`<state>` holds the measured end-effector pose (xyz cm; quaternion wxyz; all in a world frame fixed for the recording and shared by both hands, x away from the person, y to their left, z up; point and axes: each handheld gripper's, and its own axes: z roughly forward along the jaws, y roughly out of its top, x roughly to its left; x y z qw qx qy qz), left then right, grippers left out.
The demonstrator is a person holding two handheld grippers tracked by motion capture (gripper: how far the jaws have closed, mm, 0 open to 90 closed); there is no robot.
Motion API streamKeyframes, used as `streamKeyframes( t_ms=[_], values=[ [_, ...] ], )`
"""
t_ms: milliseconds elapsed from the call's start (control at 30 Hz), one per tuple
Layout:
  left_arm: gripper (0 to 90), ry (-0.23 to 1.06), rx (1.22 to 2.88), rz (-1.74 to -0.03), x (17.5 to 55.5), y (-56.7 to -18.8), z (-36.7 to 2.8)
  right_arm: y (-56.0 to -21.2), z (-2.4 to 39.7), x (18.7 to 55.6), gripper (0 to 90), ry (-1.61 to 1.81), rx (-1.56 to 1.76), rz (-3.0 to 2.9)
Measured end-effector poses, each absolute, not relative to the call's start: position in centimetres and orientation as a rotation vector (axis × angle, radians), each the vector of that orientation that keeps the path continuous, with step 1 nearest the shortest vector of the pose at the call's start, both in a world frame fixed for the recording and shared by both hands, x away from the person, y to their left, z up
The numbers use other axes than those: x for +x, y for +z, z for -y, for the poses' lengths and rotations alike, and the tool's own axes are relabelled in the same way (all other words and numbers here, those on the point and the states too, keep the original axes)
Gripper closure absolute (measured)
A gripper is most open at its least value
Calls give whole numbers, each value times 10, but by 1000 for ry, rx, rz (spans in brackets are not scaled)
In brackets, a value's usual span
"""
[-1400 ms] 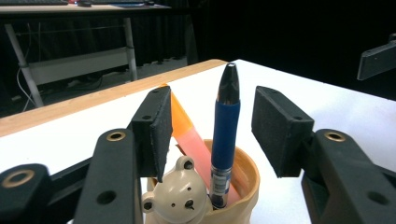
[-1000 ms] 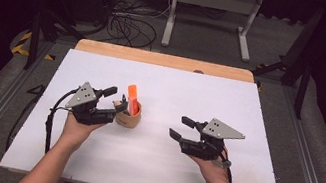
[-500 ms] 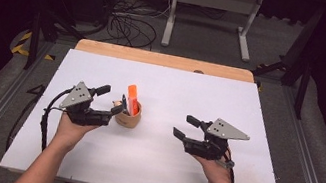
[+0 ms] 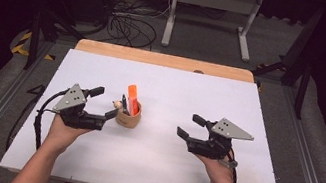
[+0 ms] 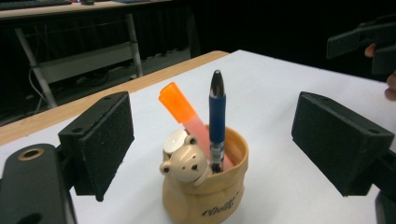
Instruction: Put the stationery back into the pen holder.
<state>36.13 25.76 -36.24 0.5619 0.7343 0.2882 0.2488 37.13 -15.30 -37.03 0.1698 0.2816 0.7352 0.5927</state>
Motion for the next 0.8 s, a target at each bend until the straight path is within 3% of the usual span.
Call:
streamKeyframes(
  t_ms=[800],
  values=[
    [84,525,1761,-684,356,-366,-280,-370,170,371,134,1678,843,-2014]
  ],
)
